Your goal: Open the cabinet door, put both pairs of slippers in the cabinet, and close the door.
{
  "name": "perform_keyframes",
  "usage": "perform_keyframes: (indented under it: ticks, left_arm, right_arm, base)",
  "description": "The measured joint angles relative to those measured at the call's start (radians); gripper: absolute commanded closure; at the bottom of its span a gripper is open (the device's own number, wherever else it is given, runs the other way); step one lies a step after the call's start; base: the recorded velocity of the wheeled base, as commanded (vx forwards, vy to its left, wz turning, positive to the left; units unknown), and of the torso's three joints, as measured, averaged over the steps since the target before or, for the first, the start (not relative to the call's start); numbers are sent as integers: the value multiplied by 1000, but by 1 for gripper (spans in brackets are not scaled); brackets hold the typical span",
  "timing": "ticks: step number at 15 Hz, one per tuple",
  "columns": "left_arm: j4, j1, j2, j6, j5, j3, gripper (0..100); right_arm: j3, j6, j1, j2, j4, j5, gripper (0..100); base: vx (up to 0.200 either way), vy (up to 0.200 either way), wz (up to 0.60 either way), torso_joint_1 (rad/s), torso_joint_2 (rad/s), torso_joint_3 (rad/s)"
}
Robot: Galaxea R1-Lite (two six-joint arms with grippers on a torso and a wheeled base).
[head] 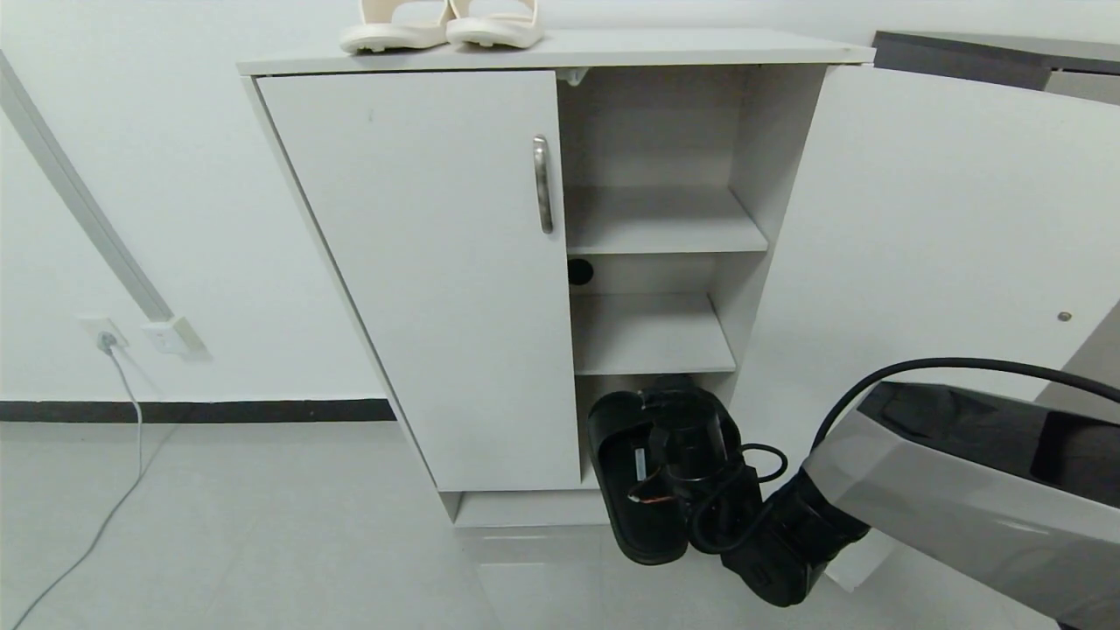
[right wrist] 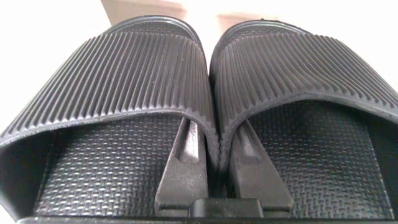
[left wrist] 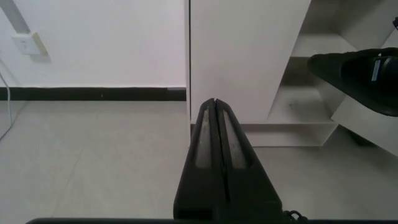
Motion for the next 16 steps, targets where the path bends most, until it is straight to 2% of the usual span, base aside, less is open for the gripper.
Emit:
perform_keyframes:
  ticks: [4, 8, 16]
  left_arm:
    - [0, 0, 0, 0, 0, 0, 100]
    - [0, 0, 0, 2, 1, 0, 100]
    - [0, 0, 0, 1, 0, 0, 100]
  right_arm:
    - [-11, 16, 2, 5, -4, -9, 100]
    - [-10, -21, 13, 7, -123, -35, 100]
    - [-13, -36, -1, 16, -161, -57, 100]
  base:
    - [0, 0, 0, 6, 5, -165]
    - [0, 0, 0, 0, 0, 0]
    - [0, 0, 0, 0, 0, 0]
